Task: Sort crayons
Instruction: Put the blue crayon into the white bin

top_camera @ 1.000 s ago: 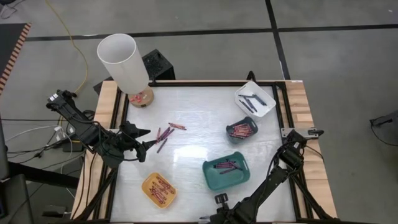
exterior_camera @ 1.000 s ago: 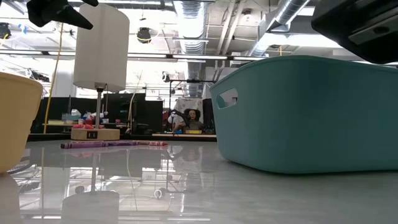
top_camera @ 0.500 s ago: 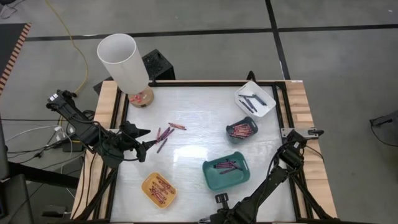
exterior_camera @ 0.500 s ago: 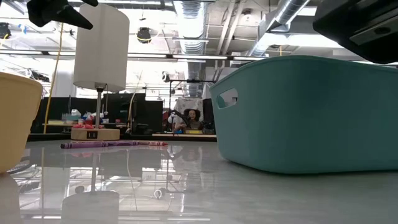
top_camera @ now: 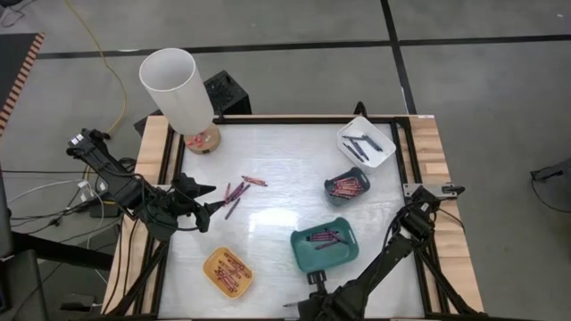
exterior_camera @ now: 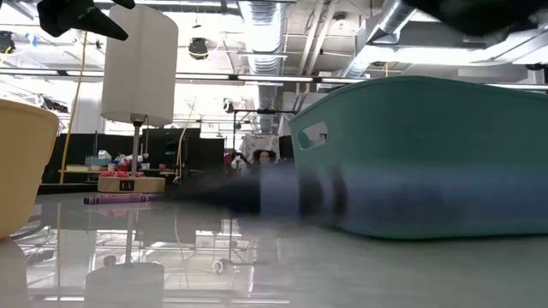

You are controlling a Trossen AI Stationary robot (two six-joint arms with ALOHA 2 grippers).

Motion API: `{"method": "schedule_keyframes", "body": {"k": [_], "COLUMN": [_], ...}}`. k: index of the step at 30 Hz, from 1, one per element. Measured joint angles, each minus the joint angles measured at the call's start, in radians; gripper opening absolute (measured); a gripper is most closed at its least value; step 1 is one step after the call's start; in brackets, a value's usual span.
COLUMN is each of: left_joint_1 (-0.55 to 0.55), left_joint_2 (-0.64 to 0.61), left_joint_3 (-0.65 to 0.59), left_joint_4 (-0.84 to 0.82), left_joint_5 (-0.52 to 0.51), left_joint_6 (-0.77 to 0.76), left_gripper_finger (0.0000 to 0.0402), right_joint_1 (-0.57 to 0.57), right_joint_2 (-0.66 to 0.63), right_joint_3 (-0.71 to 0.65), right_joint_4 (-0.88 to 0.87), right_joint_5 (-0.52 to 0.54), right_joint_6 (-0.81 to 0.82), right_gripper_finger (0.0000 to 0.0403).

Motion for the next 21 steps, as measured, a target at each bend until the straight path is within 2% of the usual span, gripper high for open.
{"method": "schedule_keyframes", "body": {"k": [14,21], "left_joint_1": [0.000,0.000], "left_joint_2": [0.000,0.000], "left_joint_3": [0.000,0.000], "left_joint_4": [-0.001,0.000], "left_joint_5": [-0.007,-0.009], "left_joint_6": [0.019,0.019], "left_gripper_finger": [0.0276,0.0276], "right_joint_1": [-0.055,-0.081], "right_joint_2": [0.000,-0.001], "right_joint_3": [0.305,0.468], "right_joint_4": [-0.384,-0.633], "right_joint_5": [0.038,0.141], "right_joint_6": [-0.144,-0.191], "right_gripper_finger": [0.0001,0.0001]}}
